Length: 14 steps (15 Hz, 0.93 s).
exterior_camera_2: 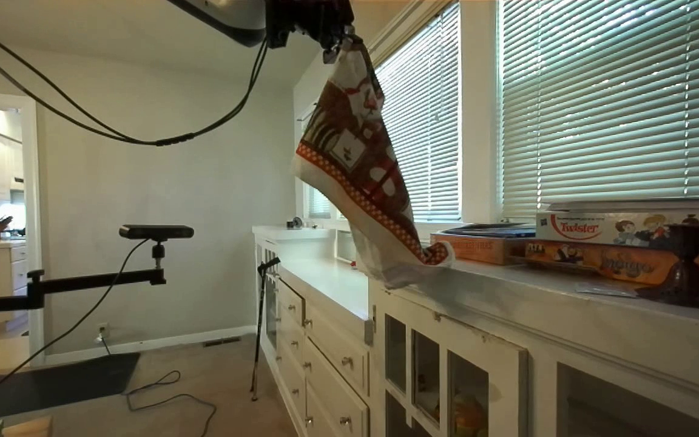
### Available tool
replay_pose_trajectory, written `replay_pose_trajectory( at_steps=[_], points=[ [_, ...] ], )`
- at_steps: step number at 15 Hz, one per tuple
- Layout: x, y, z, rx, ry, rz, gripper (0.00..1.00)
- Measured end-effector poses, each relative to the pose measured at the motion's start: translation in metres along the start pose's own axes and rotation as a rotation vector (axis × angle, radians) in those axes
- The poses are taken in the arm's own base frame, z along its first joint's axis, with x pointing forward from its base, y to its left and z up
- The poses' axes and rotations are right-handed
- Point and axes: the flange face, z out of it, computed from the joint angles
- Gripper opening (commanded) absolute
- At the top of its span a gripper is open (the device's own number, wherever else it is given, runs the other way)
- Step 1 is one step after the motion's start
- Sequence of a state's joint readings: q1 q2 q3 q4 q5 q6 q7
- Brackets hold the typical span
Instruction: Pick up the cloth from the counter and hang it on the cabinet door
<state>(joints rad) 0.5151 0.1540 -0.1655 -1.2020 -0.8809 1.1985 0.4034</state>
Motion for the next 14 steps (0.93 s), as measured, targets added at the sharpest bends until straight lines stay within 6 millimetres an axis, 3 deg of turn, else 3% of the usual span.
replay_pose_trajectory(
  at_steps=[3, 8, 14],
  points=[
    [0.005, 0.036, 0.041, -0.017, -0.133, 0.108, 0.01],
    [0.011, 0.099, 0.126, 0.057, -0.338, 0.290, 0.01],
    [0.024, 0.147, 0.216, 0.298, -0.382, 0.461, 0.01]
  ],
)
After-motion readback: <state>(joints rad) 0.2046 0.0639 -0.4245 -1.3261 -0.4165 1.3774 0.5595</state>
